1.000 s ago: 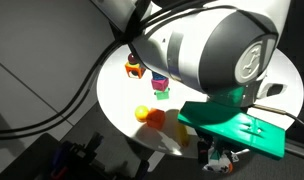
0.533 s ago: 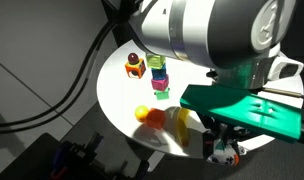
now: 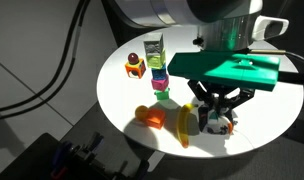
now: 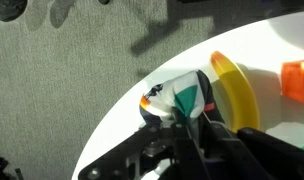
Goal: Put the square plush toy on top of the orange block
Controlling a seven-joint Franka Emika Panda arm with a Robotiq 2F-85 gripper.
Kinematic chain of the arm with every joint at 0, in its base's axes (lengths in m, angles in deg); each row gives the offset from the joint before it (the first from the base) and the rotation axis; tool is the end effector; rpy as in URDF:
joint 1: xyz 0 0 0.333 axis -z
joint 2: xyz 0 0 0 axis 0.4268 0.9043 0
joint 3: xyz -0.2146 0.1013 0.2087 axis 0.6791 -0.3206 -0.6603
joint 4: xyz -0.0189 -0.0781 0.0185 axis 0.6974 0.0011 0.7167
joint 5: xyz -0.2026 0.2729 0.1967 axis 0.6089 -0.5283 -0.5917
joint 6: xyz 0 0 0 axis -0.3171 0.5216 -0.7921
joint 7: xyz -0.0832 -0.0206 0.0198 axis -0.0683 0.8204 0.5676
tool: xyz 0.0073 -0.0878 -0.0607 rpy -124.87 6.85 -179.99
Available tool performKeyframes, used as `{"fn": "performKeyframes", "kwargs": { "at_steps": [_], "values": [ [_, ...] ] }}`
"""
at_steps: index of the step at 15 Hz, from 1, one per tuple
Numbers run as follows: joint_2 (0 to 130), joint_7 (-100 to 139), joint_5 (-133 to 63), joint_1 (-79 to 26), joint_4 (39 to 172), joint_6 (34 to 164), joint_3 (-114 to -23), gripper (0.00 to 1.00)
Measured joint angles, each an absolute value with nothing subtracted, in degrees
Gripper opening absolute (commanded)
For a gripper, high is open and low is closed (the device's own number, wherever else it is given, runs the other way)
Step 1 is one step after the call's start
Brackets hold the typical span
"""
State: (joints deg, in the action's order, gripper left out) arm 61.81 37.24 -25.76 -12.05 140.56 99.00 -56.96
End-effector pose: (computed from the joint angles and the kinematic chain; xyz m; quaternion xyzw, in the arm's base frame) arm 0.4693 -0.2625 0.2680 0.9920 -0.0565 -0.0809 0.0790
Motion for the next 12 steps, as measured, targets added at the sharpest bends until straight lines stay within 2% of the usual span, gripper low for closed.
{"fn": "performKeyframes", "kwargs": {
  "at_steps": [7, 12],
  "values": [
    [57.9, 35.0, -25.1, -13.6, 140.8, 98.5, -58.2, 0.05],
    [55.1, 33.4, -23.7, -14.0, 140.6, 92.6, -59.1, 0.05]
  ]
}}
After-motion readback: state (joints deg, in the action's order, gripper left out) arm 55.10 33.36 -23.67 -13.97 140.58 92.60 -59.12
